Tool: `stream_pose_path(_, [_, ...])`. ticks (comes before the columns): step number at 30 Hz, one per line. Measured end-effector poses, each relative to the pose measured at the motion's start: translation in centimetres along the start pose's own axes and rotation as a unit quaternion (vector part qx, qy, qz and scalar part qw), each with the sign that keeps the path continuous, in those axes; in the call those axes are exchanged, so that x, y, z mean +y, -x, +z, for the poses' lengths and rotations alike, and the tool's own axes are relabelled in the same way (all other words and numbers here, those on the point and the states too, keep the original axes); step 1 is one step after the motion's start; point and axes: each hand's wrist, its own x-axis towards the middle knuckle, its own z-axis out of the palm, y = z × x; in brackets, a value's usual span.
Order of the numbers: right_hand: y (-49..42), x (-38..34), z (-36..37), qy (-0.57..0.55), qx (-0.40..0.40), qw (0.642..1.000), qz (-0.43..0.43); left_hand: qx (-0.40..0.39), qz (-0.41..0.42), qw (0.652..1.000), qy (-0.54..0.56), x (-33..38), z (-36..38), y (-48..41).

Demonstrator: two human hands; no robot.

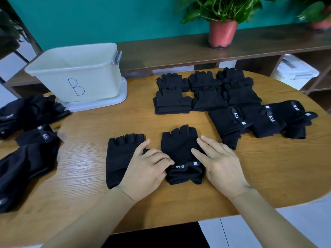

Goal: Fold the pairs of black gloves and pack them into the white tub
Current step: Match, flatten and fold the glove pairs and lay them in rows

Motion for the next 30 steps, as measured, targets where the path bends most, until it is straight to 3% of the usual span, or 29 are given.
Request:
stream_pose_path(8, [-0.6, 0.1, 0.7, -0.001, -0.026, 1.0, -0.008, 0.028, 0.045, 0.996, -0.072, 0.0, 0.2, 0.3])
stream_pose_path(13, [-0.6, 0.0, 0.4, -0.004, -0.053, 0.999, 0.007, -0.015, 0.061, 0.997, -0.045, -0.3, -0.3, 0.0])
stream_pose_path(19, [-2.7, -0.2, -1.2, -0.049, 0.051, 0.994, 0.083, -0.038, -0.07, 0.997, 0.003, -0.3, -1.3, -2.8])
stream_pose_path(20, [-3.5, -0.6, -1.6, -0.054, 0.029, 0.995, 0.083, -0.062, -0.094, 0.994, 0.005, 0.4, -1.2, -3.6])
stream_pose_path(22, [-4.7, -1.6, -1.6, -0.044, -0.101, 0.992, 0.056, -0.124, -0.133, 0.983, -0.008, 1.7, -0.7, -4.6])
stream_pose_path(25, [-4.4, -1.9, -0.2, -0.024, -0.292, 0.955, 0.045, -0.22, -0.152, 0.96, -0.078, 2.8, 1.0, -4.3])
stream_pose_path(30, [-3.4, -0.6, 1.5, -0.033, -0.306, 0.95, 0.054, -0.245, -0.173, 0.95, -0.081, 2.1, 2.2, -3.5])
